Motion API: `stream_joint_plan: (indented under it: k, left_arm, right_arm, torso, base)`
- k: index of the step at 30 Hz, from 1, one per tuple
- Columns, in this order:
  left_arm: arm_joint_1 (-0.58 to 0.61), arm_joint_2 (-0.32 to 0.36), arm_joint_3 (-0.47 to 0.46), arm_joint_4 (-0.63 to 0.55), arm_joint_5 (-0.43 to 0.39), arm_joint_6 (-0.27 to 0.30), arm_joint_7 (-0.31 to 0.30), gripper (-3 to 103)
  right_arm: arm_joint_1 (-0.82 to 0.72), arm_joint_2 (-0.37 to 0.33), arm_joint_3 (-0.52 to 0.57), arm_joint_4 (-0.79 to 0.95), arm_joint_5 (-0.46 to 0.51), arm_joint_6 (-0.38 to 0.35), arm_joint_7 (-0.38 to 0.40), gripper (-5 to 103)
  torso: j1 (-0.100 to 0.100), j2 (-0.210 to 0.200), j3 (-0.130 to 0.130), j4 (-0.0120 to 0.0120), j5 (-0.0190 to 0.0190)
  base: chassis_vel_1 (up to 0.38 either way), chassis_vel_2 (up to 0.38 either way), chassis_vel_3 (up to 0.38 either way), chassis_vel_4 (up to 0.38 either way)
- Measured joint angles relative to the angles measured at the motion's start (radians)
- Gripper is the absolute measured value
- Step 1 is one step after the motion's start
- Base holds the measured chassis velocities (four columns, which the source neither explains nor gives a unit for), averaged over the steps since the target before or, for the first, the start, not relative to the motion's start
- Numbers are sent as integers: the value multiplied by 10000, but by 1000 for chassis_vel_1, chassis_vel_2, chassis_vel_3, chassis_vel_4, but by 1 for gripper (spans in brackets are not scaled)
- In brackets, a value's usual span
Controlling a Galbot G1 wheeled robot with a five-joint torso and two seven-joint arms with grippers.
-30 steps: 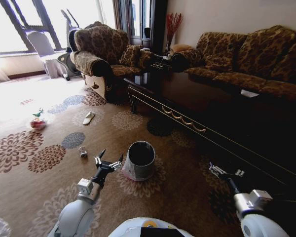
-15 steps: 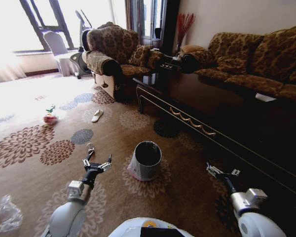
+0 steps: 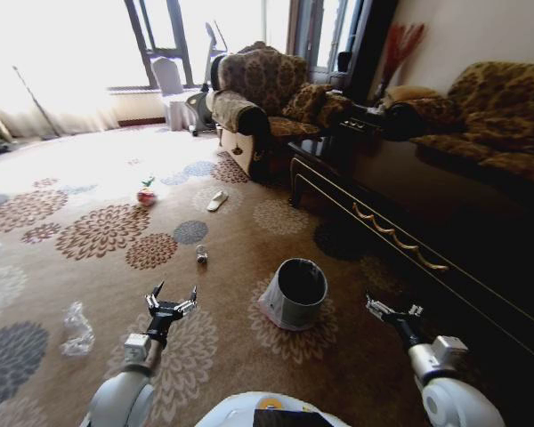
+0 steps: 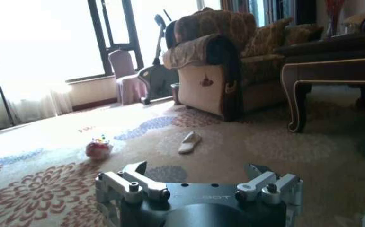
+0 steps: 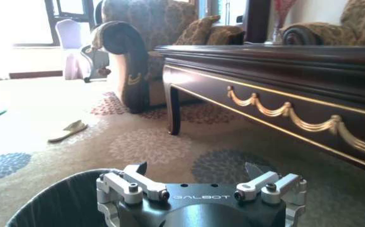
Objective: Pick up the trash from the ground and place it into the trash bin.
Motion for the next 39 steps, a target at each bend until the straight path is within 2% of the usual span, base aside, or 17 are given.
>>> stream_joint_plan:
  k: [2, 7, 13, 17, 20, 21, 23, 25, 28, 29, 31, 39]
  left_arm:
    - [-84, 1, 30, 75, 76, -216, -12, 100]
    - [-194, 14, 140, 77, 95, -292, -44, 100]
    - [-263, -6, 311, 90, 119, -294, -84, 100]
    - [-247, -105, 451, -87, 244, -92, -244, 100]
    - [-102, -221, 613, -557, 322, 142, -360, 100]
    - [-102, -221, 613, -557, 322, 142, -360, 100]
    - [-81, -252, 710, -680, 334, 216, -441, 100]
    - [-95, -258, 724, -688, 335, 276, -454, 100]
    - [-399, -310, 695, -452, 330, 593, -531, 100]
    - [-399, -310, 695, -452, 330, 593, -531, 100]
    - [-558, -311, 616, -250, 326, 651, -572, 100]
    - [-685, -444, 248, 255, 261, 481, -577, 100]
  right_arm:
    - [23, -29, 16, -70, 13, 3, 0, 100]
    - [116, -69, 16, -135, 26, 4, 7, 100]
    - [74, -72, -7, -245, 29, 18, -38, 100]
    - [266, -411, 11, -645, 129, -342, -103, 100]
    - [434, -1096, 182, -917, 639, -1071, -285, 100]
    - [434, -1096, 182, -917, 639, -1071, -285, 100]
    - [429, -1770, -1, -1030, 1362, -1601, -257, 100]
    - [473, -1961, -112, -1132, 1479, -1689, -234, 100]
    - [1325, -3060, -1088, -2065, 1736, -1909, 21, 100]
    - [1325, -3060, -1088, -2065, 1736, -1909, 21, 100]
    - [1808, -3554, -1668, -2415, 2097, -2028, 327, 100]
    - [2694, -4795, -3017, -3215, 2912, -2419, 930, 100]
  torso:
    - [0, 0, 0, 0, -1]
    - [0, 0, 0, 0, 0]
    - [2, -1, 2, -5, 1]
    - [2, -1, 4, -3, 1]
    - [1, 0, -1, 2, 3]
    - [1, 0, -1, 2, 3]
    - [0, 0, -2, -3, -1]
    - [0, 0, -2, -3, 0]
    - [1, 0, 0, 0, 1]
    - [1, 0, 0, 0, 1]
    - [1, -1, 1, 4, 5]
    - [1, 0, 0, -1, -2]
  base:
    - [28, 159, 169, 13]
    - [-58, 175, 184, -73]
    - [-181, 172, 184, -172]
    - [-109, 98, 98, -106]
    - [0, 0, 0, 0]
    - [0, 0, 0, 0]
    - [0, 0, 0, 0]
    - [0, 0, 0, 0]
    - [0, 0, 0, 0]
    - [0, 0, 0, 0]
    - [0, 0, 0, 0]
    - [0, 0, 0, 0]
